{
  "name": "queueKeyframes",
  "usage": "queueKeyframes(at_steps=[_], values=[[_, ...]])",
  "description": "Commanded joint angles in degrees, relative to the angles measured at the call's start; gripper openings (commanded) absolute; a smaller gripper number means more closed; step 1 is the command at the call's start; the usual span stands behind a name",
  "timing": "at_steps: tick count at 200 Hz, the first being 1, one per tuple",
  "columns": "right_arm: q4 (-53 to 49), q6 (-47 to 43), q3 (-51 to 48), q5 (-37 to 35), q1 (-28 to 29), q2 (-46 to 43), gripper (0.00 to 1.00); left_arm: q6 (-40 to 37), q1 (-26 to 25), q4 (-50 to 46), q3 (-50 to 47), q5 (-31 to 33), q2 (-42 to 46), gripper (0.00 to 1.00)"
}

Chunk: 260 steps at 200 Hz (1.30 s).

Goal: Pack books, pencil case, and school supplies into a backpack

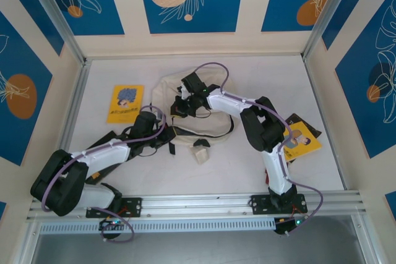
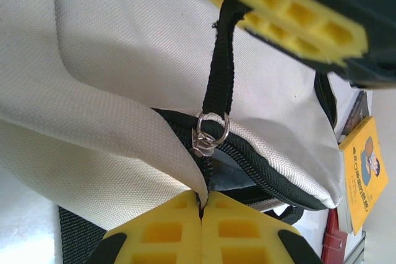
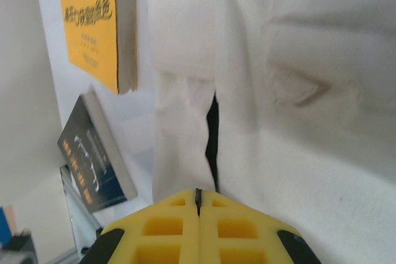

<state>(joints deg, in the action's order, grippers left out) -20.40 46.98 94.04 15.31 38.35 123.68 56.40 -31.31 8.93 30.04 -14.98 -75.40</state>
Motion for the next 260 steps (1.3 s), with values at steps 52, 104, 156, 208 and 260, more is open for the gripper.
queueKeyframes(at_steps=[52,104,156,208,260], values=[[-1.3,-0.6,6.1,-4.9,-1.9,1.8,0.00,-3.3,-0.9,-7.0,0.8,-1.1,0.8,0.00],[-0.8,-5.0,-3.1,-0.8,-3.2,-6.6,0.17,-9.6,0.6,-17.7,4.7,1.8,5.6,0.25],[-1.6,-5.2,-14.6,-2.3,-4.2,-16.8,0.48,-18.0,5.3,-28.5,8.7,4.0,10.0,0.47],[-1.6,-2.7,-18.9,-2.6,-3.9,-19.9,0.55,-17.9,7.4,-25.2,11.9,0.5,4.7,0.54],[-1.9,-2.3,-18.6,-2.6,-3.2,-19.8,0.55,-14.3,7.4,-21.9,14.9,2.6,-1.9,0.49]])
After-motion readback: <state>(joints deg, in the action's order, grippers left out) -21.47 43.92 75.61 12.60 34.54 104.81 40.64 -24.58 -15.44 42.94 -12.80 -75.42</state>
